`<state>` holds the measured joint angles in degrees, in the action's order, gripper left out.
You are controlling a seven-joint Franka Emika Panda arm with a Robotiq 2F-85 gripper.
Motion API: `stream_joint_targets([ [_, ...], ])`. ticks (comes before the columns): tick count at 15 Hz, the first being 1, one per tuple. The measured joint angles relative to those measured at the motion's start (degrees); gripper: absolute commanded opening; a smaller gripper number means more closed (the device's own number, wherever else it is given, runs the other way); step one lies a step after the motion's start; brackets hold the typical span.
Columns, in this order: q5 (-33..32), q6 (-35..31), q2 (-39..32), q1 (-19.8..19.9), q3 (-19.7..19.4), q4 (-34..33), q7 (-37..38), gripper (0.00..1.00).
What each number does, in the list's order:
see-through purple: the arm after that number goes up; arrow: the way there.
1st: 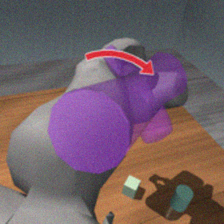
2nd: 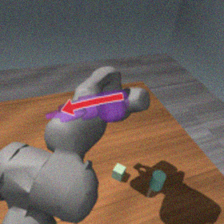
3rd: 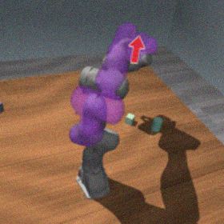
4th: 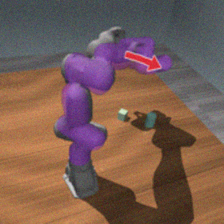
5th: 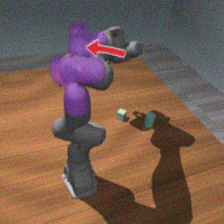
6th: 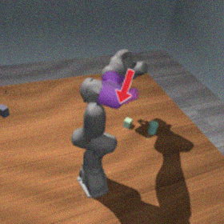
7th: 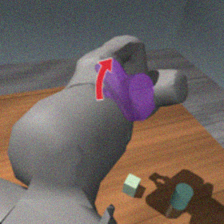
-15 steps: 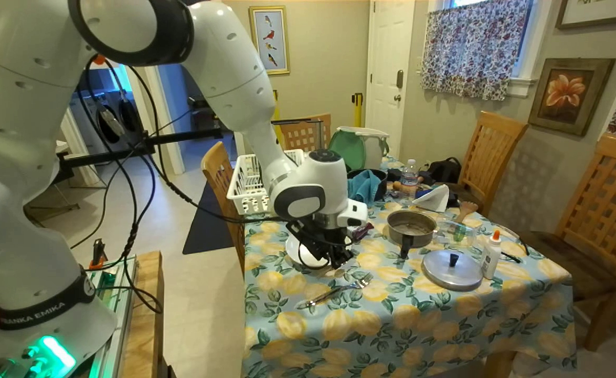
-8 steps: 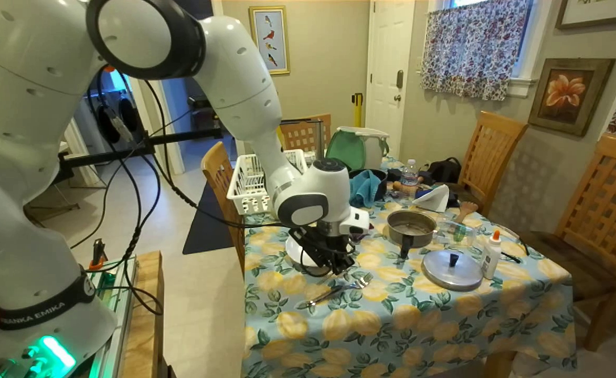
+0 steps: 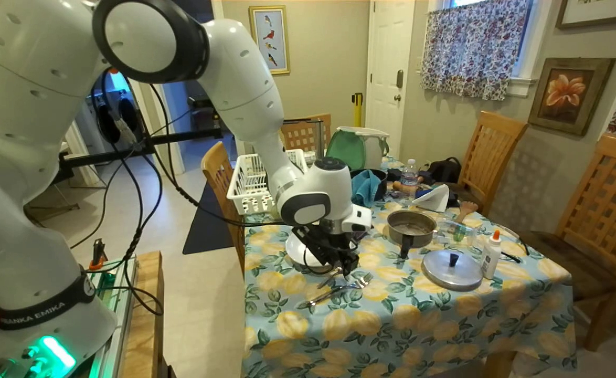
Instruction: Remove the silver fork and spoon from the white plate then put the silver pot on the plate.
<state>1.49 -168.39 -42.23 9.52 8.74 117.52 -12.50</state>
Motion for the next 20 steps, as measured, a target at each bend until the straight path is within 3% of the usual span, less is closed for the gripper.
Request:
stream_joint_targets([
  [2, -0.01, -0.15, 1.02, -0.68, -0.12, 0.04, 0.38, 0.99],
  [3, -0.03, -0.18, 1.71, -1.22, -0.42, 0.04, 0.82, 1.0],
  [11, -0.42, 1.7, 5.19, -5.79, -6.33, -3.09, 3.31, 1.0],
  [15, -0.88, 6.96, 4.82, -6.54, -7.82, -6.92, 3.31, 1.0],
  [20, -0.98, 7.1, 4.44, -6.79, -7.98, -7.2, 3.31, 1.0],
])
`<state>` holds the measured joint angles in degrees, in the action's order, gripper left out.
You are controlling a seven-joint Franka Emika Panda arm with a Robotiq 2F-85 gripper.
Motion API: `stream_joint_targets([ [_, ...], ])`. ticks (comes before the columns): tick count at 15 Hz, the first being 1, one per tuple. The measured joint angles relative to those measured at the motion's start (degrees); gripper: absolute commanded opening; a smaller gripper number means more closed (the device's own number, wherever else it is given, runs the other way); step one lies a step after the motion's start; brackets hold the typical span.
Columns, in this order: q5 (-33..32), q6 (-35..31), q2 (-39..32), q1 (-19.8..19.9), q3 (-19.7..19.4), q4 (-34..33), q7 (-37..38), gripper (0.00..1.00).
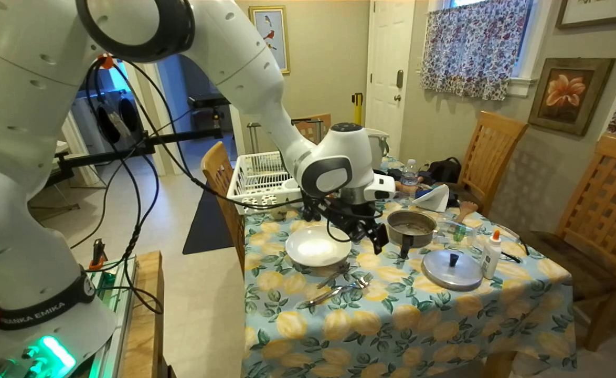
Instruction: Remove the silver fork and spoon from the white plate then put the silver pot on the plate.
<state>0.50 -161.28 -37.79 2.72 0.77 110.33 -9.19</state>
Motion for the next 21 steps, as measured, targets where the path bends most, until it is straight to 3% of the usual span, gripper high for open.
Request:
stream_joint_targets([
  [9, 0.24, -0.18, -2.07, 3.86, 2.8, -6.81, -0.44, 1.0],
  [14, 0.48, 3.74, -6.99, 5.9, 5.49, -13.53, -1.67, 1.0],
  [21, 0.18, 4.78, -15.2, 6.12, 5.46, -23.42, -8.21, 1.0],
])
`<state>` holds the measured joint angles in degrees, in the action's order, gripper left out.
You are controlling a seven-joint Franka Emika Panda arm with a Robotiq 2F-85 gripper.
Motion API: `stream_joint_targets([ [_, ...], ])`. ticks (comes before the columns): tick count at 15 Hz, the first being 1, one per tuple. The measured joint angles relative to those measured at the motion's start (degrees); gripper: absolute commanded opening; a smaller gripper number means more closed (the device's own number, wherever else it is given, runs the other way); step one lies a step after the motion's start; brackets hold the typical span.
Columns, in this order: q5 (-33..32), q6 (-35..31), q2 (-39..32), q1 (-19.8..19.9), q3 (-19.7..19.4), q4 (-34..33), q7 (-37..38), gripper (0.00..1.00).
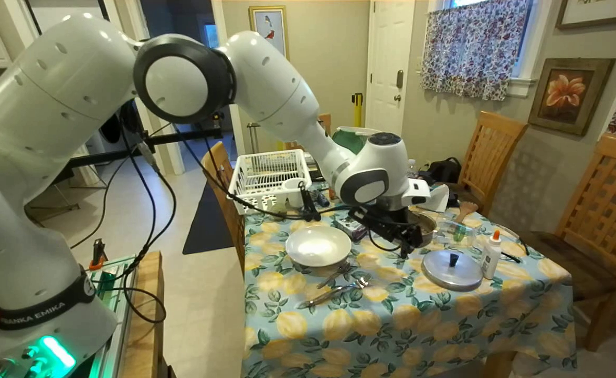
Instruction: Remove the silver fork and spoon from the white plate then put the silver pot on the plate.
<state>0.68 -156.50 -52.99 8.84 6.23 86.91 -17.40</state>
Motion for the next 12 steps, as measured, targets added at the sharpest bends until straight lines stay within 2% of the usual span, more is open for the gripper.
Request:
stream_joint_targets([
  [8, 0.0, 0.0, -7.86, 1.61, 3.0, -8.54, -8.89, 1.0],
  [9, -0.01, 0.0, -8.64, 1.77, 3.32, -9.45, -9.78, 0.97],
  [10, -0.01, 0.0, -9.33, 1.91, 3.61, -10.32, -10.58, 0.74],
  [12, -0.06, 0.01, -10.62, 2.17, 4.09, -11.86, -12.0, 0.7],
])
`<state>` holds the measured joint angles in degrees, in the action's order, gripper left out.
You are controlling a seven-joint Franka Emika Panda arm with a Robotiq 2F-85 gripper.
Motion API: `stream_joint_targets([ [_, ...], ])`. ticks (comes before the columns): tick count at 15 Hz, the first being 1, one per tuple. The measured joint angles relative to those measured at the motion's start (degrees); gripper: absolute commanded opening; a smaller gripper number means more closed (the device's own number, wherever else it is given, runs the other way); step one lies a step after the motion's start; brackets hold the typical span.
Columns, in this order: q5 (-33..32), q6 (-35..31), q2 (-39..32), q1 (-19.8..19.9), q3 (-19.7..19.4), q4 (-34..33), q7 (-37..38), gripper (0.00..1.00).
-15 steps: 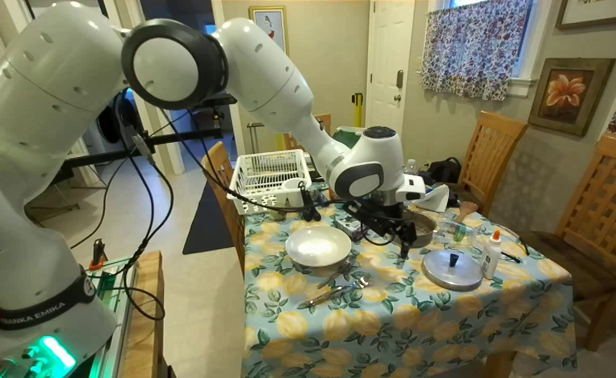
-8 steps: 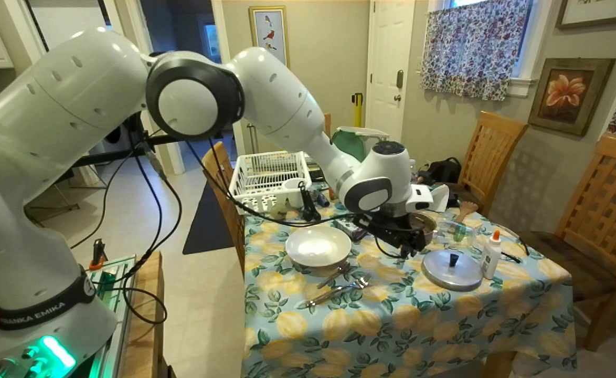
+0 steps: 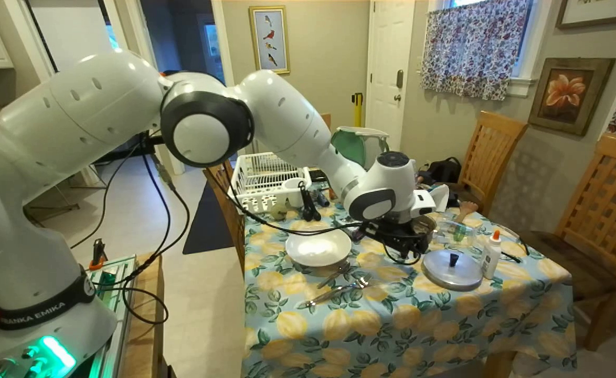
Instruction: Remove the silver fork and spoon from the white plate then put the silver pot on the plate.
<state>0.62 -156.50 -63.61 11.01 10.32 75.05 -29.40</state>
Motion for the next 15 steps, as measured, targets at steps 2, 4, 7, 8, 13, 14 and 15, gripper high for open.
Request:
stream_joint_targets([
  [2, -0.03, 0.11, -1.14, 0.14, 0.32, -1.34, -1.17, 0.54],
  [4, -0.06, 0.46, -2.13, 0.18, 0.5, -2.59, -2.05, 0.78],
  [7, -0.07, 1.27, -3.26, 0.18, 0.57, -4.21, -2.93, 0.4],
  [8, -0.08, 1.64, -3.59, 0.18, 0.61, -4.73, -3.14, 0.39],
  [13, -0.08, 2.67, -4.79, 0.18, 0.95, -6.72, -3.87, 0.03],
  [14, -0.08, 2.99, -4.82, 0.18, 1.05, -6.85, -4.15, 0.03],
  [15, -0.08, 3.24, -4.81, 0.18, 1.15, -6.95, -4.21, 0.06],
])
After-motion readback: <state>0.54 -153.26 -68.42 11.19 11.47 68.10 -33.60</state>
